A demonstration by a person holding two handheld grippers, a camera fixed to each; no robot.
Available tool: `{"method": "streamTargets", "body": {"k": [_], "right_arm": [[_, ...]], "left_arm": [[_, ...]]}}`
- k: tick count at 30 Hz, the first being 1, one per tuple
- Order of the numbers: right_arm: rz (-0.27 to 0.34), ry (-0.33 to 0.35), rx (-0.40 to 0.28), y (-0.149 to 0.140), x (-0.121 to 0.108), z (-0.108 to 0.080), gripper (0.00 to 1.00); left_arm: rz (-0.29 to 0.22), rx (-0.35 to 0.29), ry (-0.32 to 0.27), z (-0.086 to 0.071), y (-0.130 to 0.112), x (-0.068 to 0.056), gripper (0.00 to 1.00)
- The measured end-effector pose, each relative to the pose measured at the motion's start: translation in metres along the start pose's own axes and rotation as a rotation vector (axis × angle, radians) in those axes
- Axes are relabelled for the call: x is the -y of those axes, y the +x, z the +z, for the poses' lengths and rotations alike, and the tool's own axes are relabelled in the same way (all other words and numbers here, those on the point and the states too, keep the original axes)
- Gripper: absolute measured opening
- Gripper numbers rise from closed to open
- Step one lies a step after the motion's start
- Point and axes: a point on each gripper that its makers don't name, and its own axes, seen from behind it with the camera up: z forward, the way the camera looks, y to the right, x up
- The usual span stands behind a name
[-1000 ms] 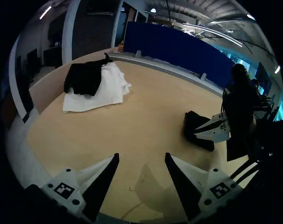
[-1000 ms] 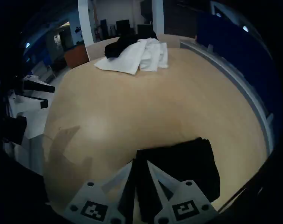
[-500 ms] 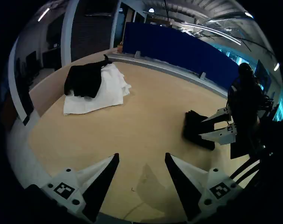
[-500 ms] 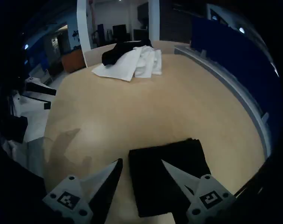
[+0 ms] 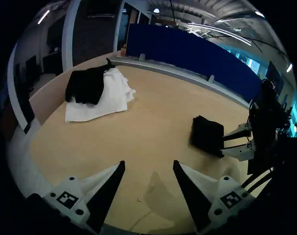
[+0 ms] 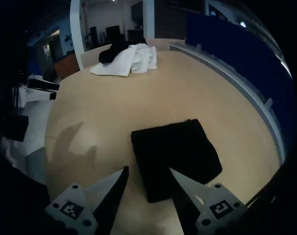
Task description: Fold towel
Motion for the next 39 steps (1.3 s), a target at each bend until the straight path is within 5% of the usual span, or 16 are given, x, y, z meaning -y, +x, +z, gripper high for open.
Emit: {"method": "streamTargets", "body": {"k": [5,13,28,39], "right_arm": [[0.07,-0.043,0.016,-0.029,-0.003,-0.014,0.7],[0.13,-0.095,0.028,-0.048,-0.009,-0.005,0.69],[0.22,-0.18,0.021,-0.054,-0.026,0.002,0.09],[0.235,-0.195,-0.025,-0.04,-0.041,-0.014,0.06]], "left_arm": [[0.004,0.002,-0.001,0.001,0.0,0.0,0.91],[0.018,0.006,-0.005,0.0,0.0,-0.002,0.91],[0.016,0.005,-0.007,-0.001,0.002,-0.001,0.91],[0.024,0.005,-0.017,0.001,0.005,-0.004,0.91]]}}
